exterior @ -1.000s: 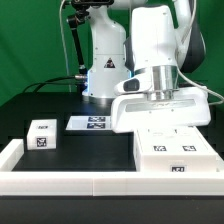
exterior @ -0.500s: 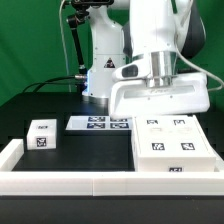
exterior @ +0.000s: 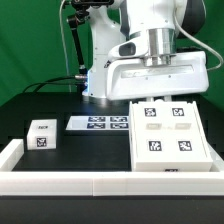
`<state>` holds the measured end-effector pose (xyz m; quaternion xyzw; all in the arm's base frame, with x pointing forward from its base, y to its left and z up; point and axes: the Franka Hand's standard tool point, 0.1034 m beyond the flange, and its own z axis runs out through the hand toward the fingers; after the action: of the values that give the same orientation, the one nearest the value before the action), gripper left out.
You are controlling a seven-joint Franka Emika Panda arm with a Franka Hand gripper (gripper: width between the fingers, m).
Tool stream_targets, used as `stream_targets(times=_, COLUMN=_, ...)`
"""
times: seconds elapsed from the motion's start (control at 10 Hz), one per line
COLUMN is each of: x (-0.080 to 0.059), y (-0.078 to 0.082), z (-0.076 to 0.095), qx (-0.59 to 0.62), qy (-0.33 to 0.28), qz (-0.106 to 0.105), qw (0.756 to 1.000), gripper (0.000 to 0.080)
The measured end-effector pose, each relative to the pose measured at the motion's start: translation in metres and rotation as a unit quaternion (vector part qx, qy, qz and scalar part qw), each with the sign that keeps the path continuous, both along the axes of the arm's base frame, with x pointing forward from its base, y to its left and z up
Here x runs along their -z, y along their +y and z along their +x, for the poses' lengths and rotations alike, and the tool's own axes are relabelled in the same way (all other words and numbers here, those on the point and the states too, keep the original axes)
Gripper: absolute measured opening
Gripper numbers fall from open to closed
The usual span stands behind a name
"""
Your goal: Assemble cabinet
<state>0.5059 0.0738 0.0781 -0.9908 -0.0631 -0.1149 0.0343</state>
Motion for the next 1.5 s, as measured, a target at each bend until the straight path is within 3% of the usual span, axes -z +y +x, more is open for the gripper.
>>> stream_targets(times=0.1, x=-0.005, y=0.005, z=0.003, qx=0.002, qy=0.001, qz=0.003, qw=1.000, gripper=0.0002)
stream_targets(times=0.6, x=-0.003, y=0.005, z=0.002, qx=-0.002, qy=0.003, qz=0.002, qw=1.000, gripper=0.0002)
stream_targets(times=0.8, x=-0.020, y=0.007, z=0.007, qx=-0.004, qy=0.013, qz=0.005, qw=1.000, gripper=0.0002)
stream_targets(times=1.2, x=-0.035, y=0.004, z=0.014, qx=-0.004, qy=0.014, qz=0.005, qw=1.000, gripper=0.0002)
stream_targets(times=1.5, x=-0.033, y=0.004, z=0.013, qx=-0.004, qy=0.015, qz=0.005, qw=1.000, gripper=0.0002)
